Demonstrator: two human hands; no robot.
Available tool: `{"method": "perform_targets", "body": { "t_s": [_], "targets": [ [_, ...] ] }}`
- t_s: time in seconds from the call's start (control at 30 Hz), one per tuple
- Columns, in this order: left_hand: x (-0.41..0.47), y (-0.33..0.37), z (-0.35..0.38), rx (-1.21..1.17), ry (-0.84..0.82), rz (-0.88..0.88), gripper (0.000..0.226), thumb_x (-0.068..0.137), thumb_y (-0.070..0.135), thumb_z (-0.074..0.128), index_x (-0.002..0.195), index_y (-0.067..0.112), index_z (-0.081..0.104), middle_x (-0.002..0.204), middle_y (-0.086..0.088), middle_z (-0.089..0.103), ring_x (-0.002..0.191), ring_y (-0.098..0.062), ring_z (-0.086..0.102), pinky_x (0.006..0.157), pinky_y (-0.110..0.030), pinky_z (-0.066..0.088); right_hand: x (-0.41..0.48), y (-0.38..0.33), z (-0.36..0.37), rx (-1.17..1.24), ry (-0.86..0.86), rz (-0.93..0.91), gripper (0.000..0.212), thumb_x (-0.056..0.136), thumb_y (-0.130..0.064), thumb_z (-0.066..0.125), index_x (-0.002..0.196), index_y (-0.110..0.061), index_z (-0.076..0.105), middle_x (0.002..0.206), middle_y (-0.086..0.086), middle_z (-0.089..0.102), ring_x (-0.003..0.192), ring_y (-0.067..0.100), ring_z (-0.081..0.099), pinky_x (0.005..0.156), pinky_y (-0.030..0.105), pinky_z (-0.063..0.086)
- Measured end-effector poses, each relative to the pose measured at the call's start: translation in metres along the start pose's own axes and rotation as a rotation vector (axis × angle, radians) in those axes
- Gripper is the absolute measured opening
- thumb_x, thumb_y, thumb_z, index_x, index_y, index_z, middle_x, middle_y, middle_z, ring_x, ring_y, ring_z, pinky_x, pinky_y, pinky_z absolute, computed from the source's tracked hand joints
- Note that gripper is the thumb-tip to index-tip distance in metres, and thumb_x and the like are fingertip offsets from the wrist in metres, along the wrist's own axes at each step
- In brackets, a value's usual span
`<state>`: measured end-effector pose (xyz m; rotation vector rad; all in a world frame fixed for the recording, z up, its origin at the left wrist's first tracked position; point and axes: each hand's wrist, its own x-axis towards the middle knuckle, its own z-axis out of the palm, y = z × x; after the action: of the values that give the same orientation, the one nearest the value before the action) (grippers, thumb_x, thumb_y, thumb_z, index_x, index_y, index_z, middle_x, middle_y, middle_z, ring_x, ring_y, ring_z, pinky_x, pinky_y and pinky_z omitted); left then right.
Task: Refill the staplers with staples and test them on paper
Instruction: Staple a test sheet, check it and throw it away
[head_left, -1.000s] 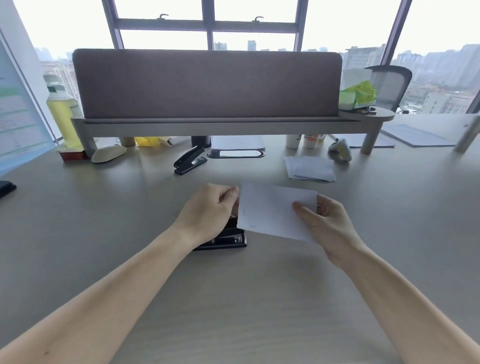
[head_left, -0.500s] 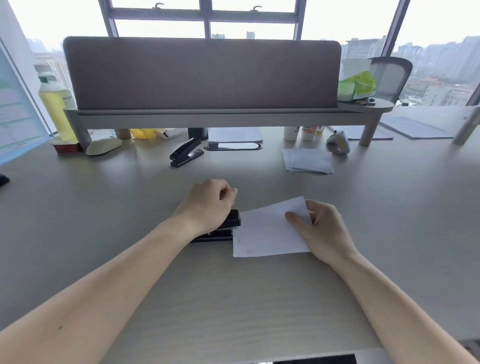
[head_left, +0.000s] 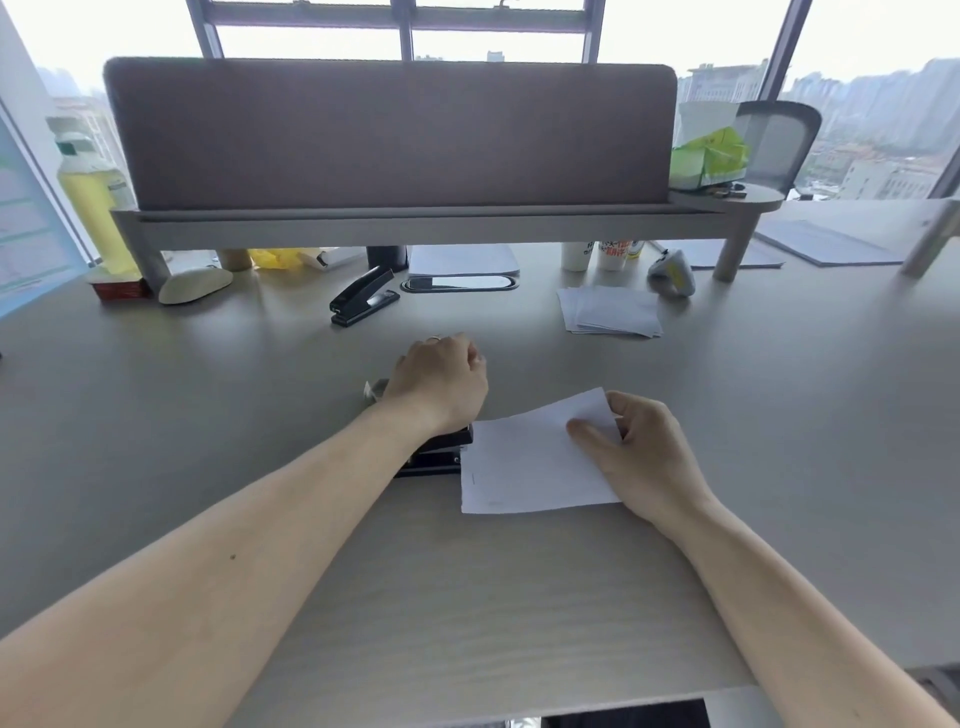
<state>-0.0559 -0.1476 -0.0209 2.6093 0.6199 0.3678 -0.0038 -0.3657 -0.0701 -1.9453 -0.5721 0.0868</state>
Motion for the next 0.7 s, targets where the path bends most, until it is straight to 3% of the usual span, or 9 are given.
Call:
{"method": "perform_targets", "body": {
  "t_s": [0.27, 0.4, 0.7],
  "targets": [
    [-0.0082, 0.0040, 0.0014, 0.042, 0.017, -0.004, 0.028, 0.103, 0.026, 0.041, 0.113, 0.018, 0.066, 0.118, -0.003, 0.065, 0.118, -0.028, 0.056, 0.088, -0.035, 0.038, -0.0017, -0.0024, -0.0008, 0.035, -0.019, 0.004, 0.013, 0.095, -0.017, 0.068, 0.091, -0.020, 0.080, 0.086, -0.003, 0.084, 0.081, 0.023, 0.081, 0.078, 0.051, 0.064],
    [-0.0060, 0.0011, 0.0049, 0.021, 0.032, 0.023, 0.027, 0.102, 0.024, 0.041, 0.107, 0.018, 0.067, 0.116, -0.006, 0.068, 0.118, -0.029, 0.055, 0.099, -0.039, 0.044, -0.0025, -0.0025, -0.0007, 0.057, -0.037, -0.010, 0.016, 0.094, -0.017, 0.066, 0.092, -0.022, 0.081, 0.088, 0.001, 0.084, 0.085, 0.032, 0.080, 0.081, 0.055, 0.062],
    [-0.0051, 0.0004, 0.0057, 0.023, 0.042, 0.013, 0.030, 0.102, 0.021, 0.039, 0.110, 0.017, 0.067, 0.116, -0.004, 0.066, 0.117, -0.029, 0.055, 0.092, -0.035, 0.039, -0.0024, -0.0026, -0.0001, 0.053, -0.041, -0.024, 0.017, 0.093, -0.016, 0.065, 0.091, -0.022, 0.080, 0.085, 0.003, 0.083, 0.084, 0.035, 0.079, 0.077, 0.053, 0.062]
  ]
}}
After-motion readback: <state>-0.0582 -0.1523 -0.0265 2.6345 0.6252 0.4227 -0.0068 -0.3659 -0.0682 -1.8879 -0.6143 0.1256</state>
